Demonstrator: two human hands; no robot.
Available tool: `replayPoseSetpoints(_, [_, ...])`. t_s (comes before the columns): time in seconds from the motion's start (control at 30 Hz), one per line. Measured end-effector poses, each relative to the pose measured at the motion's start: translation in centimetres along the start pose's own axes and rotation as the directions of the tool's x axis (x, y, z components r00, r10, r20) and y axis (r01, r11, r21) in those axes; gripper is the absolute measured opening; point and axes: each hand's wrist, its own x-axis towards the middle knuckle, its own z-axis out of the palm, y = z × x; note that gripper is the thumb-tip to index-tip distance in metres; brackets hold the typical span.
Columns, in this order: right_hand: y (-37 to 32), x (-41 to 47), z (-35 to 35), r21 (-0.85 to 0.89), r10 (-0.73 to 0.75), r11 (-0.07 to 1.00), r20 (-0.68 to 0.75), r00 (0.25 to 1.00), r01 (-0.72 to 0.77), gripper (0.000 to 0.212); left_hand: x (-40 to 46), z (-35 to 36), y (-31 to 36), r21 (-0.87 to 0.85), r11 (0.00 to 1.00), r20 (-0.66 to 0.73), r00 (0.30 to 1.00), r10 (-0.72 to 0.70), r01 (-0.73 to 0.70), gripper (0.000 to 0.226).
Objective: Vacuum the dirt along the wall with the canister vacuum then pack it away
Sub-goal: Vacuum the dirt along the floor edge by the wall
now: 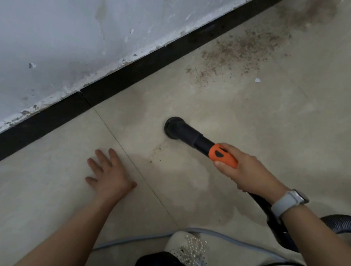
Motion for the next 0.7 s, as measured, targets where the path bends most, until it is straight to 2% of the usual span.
replayPoseSetpoints(0.2, [-1.0, -1.7, 3.0, -0.199, -0.130, 0.967, 0.146, 0.981, 0.158, 0.061, 0.1, 0.1, -0.3, 0.029, 1.000, -0.006, 1.000, -0.003, 0.003, 0.112])
replayPoseSetpoints(0.37, [-0.5, -0.4, 1.0, -0.186, -0.095, 0.979, -0.049, 0.994, 0.084, 0.055, 0.1, 0.0, -1.0, 0.040, 0.999, -0.012, 0.999, 0.034, -0.034, 0.111])
replayPoseSetpoints(0.43, [-0.4, -0.4, 0.8, -0.184, -0.103, 0.979, -0.067, 0.992, 0.090, 0.055, 0.1, 0.1, -1.0, 0.045, 0.998, -0.020, 0.999, 0.039, -0.038, 0.111])
replayPoseSetpoints(0.6, [-1.8, -2.3, 3.9, -0.228, -0.204, 0.945, 0.156, 0.966, 0.236, 0.058, 0.3, -0.2, -1.9, 0.088, 0.994, -0.051, 0.996, 0.071, -0.067, 0.104])
replayPoseSetpoints(0.7, [-1.6, -3.2, 4.5, -0.253, -0.203, 0.930, 0.252, 0.946, 0.266, 0.057, 0.3, -0.6, -2.7, 0.115, 0.988, -0.081, 0.991, 0.108, -0.098, 0.099])
